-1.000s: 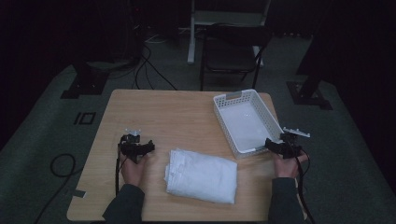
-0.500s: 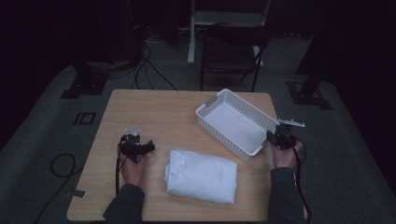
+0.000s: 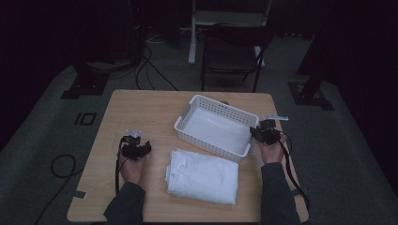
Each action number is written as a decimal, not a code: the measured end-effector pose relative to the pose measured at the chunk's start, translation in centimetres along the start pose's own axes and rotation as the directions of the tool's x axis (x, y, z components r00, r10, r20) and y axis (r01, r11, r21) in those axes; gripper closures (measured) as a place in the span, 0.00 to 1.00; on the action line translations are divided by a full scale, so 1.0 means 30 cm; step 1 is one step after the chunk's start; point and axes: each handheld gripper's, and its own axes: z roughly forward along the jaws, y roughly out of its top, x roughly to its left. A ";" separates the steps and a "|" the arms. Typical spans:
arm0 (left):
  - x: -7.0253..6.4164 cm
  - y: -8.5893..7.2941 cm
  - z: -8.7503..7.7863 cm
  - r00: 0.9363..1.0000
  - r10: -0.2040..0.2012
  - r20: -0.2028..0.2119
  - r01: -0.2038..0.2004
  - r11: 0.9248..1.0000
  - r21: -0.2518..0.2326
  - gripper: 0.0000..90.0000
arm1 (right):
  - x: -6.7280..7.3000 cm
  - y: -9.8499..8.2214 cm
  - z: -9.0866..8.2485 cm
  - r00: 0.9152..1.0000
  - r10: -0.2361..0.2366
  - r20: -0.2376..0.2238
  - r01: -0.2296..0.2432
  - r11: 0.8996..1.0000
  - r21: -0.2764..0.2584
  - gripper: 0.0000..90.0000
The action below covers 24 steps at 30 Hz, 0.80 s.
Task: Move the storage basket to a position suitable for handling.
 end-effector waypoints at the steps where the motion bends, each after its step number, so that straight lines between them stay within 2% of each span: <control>1: 0.000 0.000 0.000 1.000 0.000 0.000 0.000 1.000 0.000 0.53 | 0.000 0.000 0.000 1.000 0.000 0.000 0.000 1.000 0.000 0.68; 2: 0.004 0.001 -0.004 1.000 -0.004 0.024 0.004 1.000 0.004 0.56 | 0.020 -0.015 -0.022 1.000 -0.005 -0.023 0.005 1.000 0.017 0.64; 3: 0.007 0.002 -0.007 0.999 -0.019 0.046 0.019 1.000 0.002 0.56 | 0.026 -0.025 -0.035 1.000 -0.003 -0.028 0.004 1.000 0.017 0.57; 6: 0.005 0.013 -0.025 0.998 -0.011 0.069 0.012 1.000 -0.025 0.56 | 0.040 -0.048 -0.057 0.999 -0.001 -0.048 0.002 1.000 0.028 0.53; 8: -0.001 0.025 -0.043 0.996 -0.001 0.090 0.006 0.999 -0.048 0.55 | 0.056 -0.072 -0.070 0.998 -0.003 -0.059 0.006 0.999 0.043 0.52; 10: -0.007 0.040 -0.060 0.994 0.014 0.109 -0.007 0.998 -0.066 0.52 | 0.070 -0.090 -0.071 0.997 -0.020 -0.074 0.024 0.998 0.060 0.57; 12: -0.016 0.056 -0.076 0.990 0.021 0.137 -0.010 0.996 -0.085 0.51 | 0.080 -0.097 -0.067 0.997 -0.033 -0.063 0.037 0.997 0.061 0.57; 13: -0.016 0.056 -0.076 0.990 0.021 0.137 -0.010 0.996 -0.085 0.50 | 0.078 -0.093 -0.065 0.998 -0.028 -0.064 0.032 0.998 0.060 0.59; 14: -0.027 0.071 -0.094 0.986 0.030 0.166 -0.012 0.994 -0.107 0.50 | 0.078 -0.093 -0.065 0.998 -0.028 -0.064 0.032 0.998 0.060 0.59; 15: -0.034 0.077 -0.103 0.983 0.034 0.179 -0.013 0.993 -0.118 0.49 | 0.070 -0.071 -0.050 0.998 -0.024 -0.062 0.026 0.999 0.046 0.69; 17: -0.051 0.085 -0.125 0.978 0.047 0.204 -0.019 0.990 -0.138 0.49 | 0.069 -0.062 -0.043 0.998 -0.025 -0.062 0.028 0.999 0.045 0.71; 19: -0.067 0.091 -0.145 0.969 0.059 0.240 -0.021 0.987 -0.157 0.49 | 0.084 -0.041 -0.017 0.997 -0.040 -0.070 0.042 0.998 0.038 0.74; 22: -0.082 0.098 -0.163 0.958 0.062 0.282 -0.015 0.986 -0.164 0.49 | 0.101 -0.032 -0.001 0.995 -0.043 -0.087 0.046 0.998 0.033 0.72; 24: -0.093 0.098 -0.168 0.953 0.074 0.293 -0.025 0.986 -0.167 0.49 | 0.117 -0.028 0.005 0.994 -0.043 -0.104 0.046 0.999 0.028 0.67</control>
